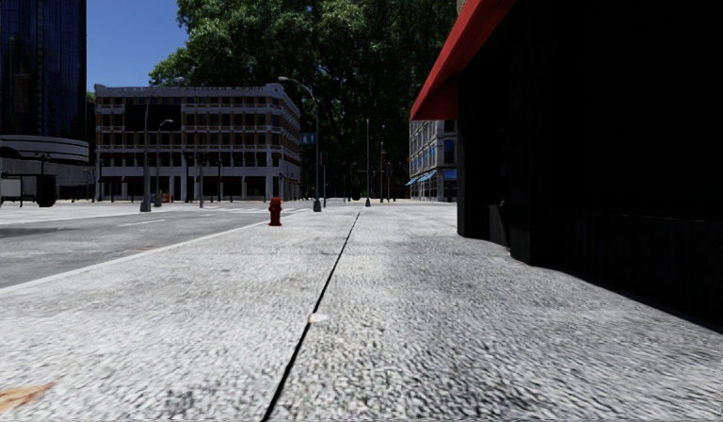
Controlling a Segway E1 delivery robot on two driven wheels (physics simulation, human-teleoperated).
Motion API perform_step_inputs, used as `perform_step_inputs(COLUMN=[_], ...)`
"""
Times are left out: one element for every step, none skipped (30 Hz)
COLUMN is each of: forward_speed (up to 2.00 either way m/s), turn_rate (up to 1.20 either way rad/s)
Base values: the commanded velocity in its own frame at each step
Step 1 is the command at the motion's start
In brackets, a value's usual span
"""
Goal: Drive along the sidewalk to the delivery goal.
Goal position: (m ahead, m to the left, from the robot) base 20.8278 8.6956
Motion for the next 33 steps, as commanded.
perform_step_inputs(forward_speed=[2.00,2.00,2.00,2.00,2.00,2.00,2.00,2.00,2.00,2.00,2.00,2.00,2.00,2.00,2.00,2.00,2.00,2.00,2.00,2.00,2.00,2.00,2.00,2.00,2.00,2.00,2.00,2.00,2.00,2.00,2.00,2.00,2.00], turn_rate=[0.00,0.00,0.00,0.00,0.00,0.00,0.00,0.00,0.00,0.00,0.00,0.00,0.00,0.00,0.00,0.00,0.00,0.00,0.00,0.00,0.00,0.00,0.00,0.00,0.00,0.00,0.00,0.00,0.00,0.00,0.00,0.00,0.00])
